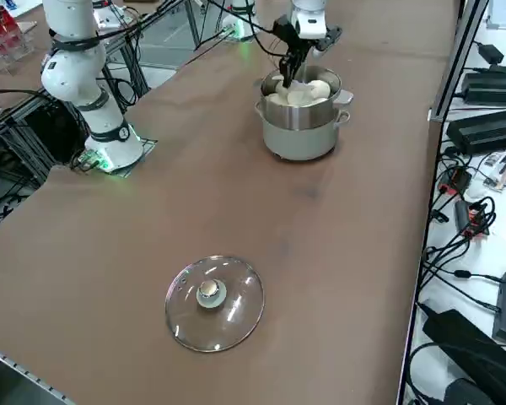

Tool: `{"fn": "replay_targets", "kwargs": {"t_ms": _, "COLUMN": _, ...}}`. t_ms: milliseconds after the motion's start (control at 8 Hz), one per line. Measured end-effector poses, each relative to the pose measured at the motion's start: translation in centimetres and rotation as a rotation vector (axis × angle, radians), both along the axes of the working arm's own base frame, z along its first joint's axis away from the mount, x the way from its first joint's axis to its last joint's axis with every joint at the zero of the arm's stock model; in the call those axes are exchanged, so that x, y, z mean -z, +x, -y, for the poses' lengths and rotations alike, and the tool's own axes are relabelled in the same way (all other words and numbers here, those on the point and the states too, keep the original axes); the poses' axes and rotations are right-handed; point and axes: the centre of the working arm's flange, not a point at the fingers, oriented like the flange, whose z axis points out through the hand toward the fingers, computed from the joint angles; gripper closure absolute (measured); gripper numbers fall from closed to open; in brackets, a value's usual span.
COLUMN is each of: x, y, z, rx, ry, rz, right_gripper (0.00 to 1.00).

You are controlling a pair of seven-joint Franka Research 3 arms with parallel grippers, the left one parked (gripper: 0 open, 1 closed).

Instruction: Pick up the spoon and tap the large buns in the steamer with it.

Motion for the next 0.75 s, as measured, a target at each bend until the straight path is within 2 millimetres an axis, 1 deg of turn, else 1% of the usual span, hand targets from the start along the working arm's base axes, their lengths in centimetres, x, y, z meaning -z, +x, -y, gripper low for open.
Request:
{"fn": "replay_targets", "kwargs": {"t_ms": 250, "x": -1.3, "y": 0.1, "z": 0.8, "rx": 0.009, "ry": 0.0, "rz": 0.0, "right_gripper": 0.82}}
{"fn": "replay_targets", "kwargs": {"t_ms": 375, "x": -1.4, "y": 0.2, "z": 1.2, "rx": 0.014, "ry": -0.001, "rz": -0.002, "right_gripper": 0.82}}
{"fn": "replay_targets", "kwargs": {"t_ms": 500, "x": -1.2, "y": 0.3, "z": 1.3, "rx": 0.019, "ry": 0.002, "rz": -0.008, "right_gripper": 0.82}}
{"fn": "replay_targets", "kwargs": {"t_ms": 750, "x": 0.0, "y": 0.3, "z": 0.9, "rx": 0.035, "ry": 0.031, "rz": -0.04, "right_gripper": 0.82}}
